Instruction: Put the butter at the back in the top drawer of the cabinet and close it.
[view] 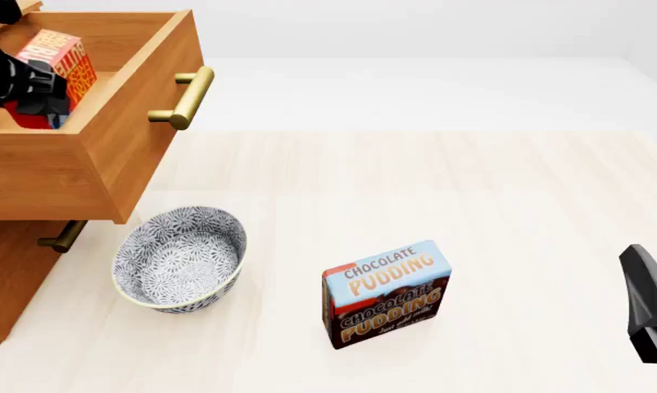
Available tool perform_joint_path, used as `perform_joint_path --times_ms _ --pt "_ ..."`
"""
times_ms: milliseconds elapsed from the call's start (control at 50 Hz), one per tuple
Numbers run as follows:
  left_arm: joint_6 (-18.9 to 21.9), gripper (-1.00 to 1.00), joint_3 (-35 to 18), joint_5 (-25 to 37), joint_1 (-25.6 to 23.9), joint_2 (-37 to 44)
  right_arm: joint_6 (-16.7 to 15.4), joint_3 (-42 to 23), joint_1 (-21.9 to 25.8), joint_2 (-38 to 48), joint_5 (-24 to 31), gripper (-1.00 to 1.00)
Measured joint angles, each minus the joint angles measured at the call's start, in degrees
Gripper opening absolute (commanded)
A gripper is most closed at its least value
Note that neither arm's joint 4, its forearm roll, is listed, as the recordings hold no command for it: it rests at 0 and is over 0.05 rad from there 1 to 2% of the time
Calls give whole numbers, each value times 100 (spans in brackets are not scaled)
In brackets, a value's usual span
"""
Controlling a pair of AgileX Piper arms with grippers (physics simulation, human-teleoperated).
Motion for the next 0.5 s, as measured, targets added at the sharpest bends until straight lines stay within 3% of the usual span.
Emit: perform_joint_path --times_ms 500 --pt "-64 -100 74 -94 48 87 0 0 0 0 0 100"
